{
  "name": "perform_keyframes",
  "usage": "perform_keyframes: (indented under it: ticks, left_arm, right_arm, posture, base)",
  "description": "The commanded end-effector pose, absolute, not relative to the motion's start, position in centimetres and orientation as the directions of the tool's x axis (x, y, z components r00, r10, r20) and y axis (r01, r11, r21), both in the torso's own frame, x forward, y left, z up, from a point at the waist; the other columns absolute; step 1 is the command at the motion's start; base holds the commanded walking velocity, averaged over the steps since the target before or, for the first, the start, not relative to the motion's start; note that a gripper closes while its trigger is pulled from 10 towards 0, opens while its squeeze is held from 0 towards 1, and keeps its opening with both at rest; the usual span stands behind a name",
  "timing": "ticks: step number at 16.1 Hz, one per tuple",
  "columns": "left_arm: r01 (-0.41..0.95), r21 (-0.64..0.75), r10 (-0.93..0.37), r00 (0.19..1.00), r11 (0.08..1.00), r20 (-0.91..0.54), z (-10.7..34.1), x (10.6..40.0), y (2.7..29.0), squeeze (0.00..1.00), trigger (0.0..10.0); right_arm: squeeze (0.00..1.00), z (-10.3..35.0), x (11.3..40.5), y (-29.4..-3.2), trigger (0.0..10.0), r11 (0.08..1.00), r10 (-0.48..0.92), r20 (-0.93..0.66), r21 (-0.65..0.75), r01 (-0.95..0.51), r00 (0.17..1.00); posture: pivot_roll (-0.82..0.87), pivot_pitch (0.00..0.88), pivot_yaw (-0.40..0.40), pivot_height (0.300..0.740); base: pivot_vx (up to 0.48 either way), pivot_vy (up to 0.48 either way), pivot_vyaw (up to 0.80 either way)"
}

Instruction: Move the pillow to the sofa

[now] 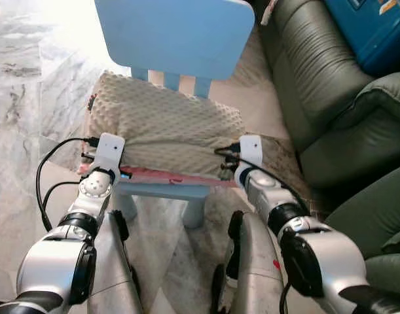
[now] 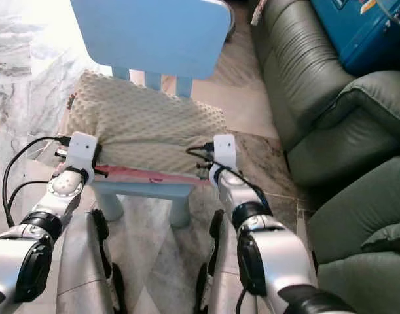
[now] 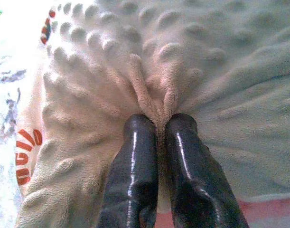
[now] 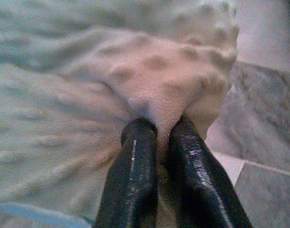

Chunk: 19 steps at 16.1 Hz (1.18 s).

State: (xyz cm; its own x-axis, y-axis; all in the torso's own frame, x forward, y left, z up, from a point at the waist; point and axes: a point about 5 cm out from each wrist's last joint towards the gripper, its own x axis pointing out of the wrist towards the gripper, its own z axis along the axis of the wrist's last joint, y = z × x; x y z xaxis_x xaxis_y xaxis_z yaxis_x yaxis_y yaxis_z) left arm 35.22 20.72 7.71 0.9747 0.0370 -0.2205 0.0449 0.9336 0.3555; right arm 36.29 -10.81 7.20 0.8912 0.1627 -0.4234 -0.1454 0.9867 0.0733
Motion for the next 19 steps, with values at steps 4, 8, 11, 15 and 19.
perform_keyframes:
  ticks: [4,8,11,15,19]
  left_arm:
    - [0.007,0.392,0.064,0.984,0.92,-0.167,9.7,36.4,21.2,0.0,0.0]
    - [0.001,0.393,0.017,0.999,0.919,-0.042,11.2,36.4,21.6,0.0,0.0]
    - [0.011,0.316,-0.028,0.998,0.949,0.048,10.9,34.6,22.2,0.0,0.0]
    - [-0.019,0.199,-0.002,0.994,0.98,0.105,9.3,30.7,21.5,0.0,0.0]
    - [0.126,0.206,-0.148,0.984,0.97,0.096,8.8,26.9,18.5,0.0,0.0]
  right_arm:
    - [0.0,8.8,37.4,-12.4,0.0,0.99,0.133,-0.386,0.098,-0.102,0.913]
    - [0.0,8.8,37.1,-14.1,0.0,0.986,0.154,-0.324,-0.008,-0.166,0.933]
    - [0.0,7.8,35.3,-16.6,0.0,0.987,0.137,-0.193,-0.063,-0.151,0.972]
    - [0.0,7.3,31.7,-17.5,0.0,0.995,0.071,-0.039,-0.065,-0.073,0.997]
    - [0.0,5.9,27.4,-17.7,0.0,0.992,0.084,-0.027,-0.094,-0.086,0.996]
  posture:
    - [-0.02,0.0,-0.115,0.491]
    - [0.0,0.0,-0.068,0.491]
    - [0.02,0.0,-0.055,0.491]
    - [0.04,0.0,-0.055,0.491]
    - [0.05,0.0,-0.085,0.491]
  base:
    - [0.0,0.0,0.0]
    - [0.0,0.0,0.0]
    - [0.0,0.0,0.0]
    - [0.0,0.0,0.0]
    - [0.0,0.0,0.0]
